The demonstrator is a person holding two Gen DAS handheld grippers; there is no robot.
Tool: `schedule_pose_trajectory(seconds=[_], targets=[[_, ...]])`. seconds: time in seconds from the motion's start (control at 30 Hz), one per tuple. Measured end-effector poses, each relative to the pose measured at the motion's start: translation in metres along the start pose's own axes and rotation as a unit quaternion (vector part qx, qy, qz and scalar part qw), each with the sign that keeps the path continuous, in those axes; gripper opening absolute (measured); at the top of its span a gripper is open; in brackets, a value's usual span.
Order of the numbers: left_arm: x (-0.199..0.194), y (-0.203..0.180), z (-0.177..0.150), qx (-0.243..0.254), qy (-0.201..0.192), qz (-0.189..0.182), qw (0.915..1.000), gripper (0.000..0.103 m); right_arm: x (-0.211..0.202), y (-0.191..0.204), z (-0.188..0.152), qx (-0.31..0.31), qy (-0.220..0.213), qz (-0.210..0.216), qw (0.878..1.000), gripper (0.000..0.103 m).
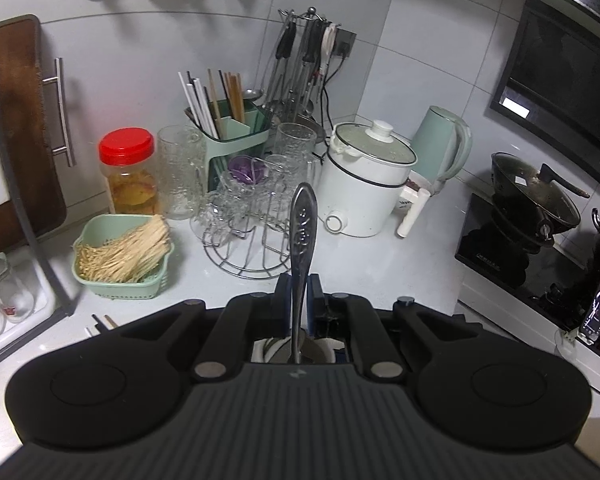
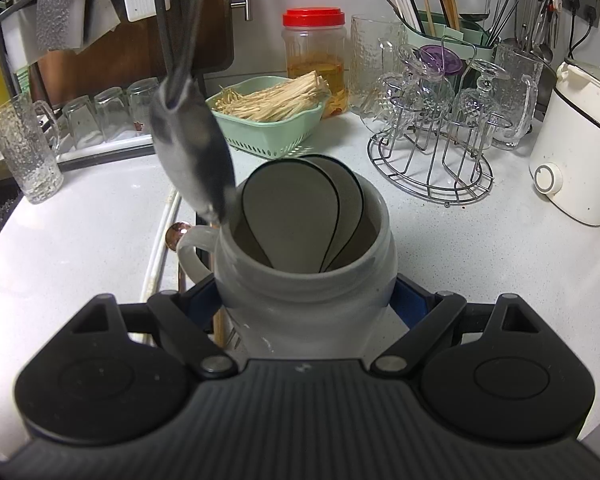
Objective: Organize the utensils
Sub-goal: 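Lower the metal spoon into the jar and open the left tool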
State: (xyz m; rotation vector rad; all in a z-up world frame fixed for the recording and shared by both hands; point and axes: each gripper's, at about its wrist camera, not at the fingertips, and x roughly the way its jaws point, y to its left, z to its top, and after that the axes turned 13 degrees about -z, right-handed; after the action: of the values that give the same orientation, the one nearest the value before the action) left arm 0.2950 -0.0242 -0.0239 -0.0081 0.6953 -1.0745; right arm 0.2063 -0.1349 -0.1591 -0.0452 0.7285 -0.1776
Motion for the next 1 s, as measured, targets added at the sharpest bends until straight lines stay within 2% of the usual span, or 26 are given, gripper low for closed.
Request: schedule_pose_trajectory(seconds=[0.33, 0.6, 0.83, 1.0], targets=[[0.009, -0.012, 0.010, 0.014, 0.008, -0.013, 0.9998, 0.007, 0.001, 0.001, 0.003, -0.004, 0.006, 0.000, 1.000, 0.091], [0.036, -0.006, -0.001, -0.019, 0.059, -0.017, 0.9980, 0.006, -0.001, 0.003, 0.001, -0.011, 0.007, 0.008, 1.000, 0.091], [0.059, 0.004, -0.015, -0.043, 0.113, -0.008, 0.9926, 0.005, 0.000, 0.002, 0.001, -0.015, 0.003, 0.015, 1.000, 0.091], [0.064, 0.010, -0.018, -0.054, 0.125, 0.000, 0.9906, 0.005, 0.003, 0.002, 0.004, -0.018, 0.000, 0.018, 1.000, 0.091]])
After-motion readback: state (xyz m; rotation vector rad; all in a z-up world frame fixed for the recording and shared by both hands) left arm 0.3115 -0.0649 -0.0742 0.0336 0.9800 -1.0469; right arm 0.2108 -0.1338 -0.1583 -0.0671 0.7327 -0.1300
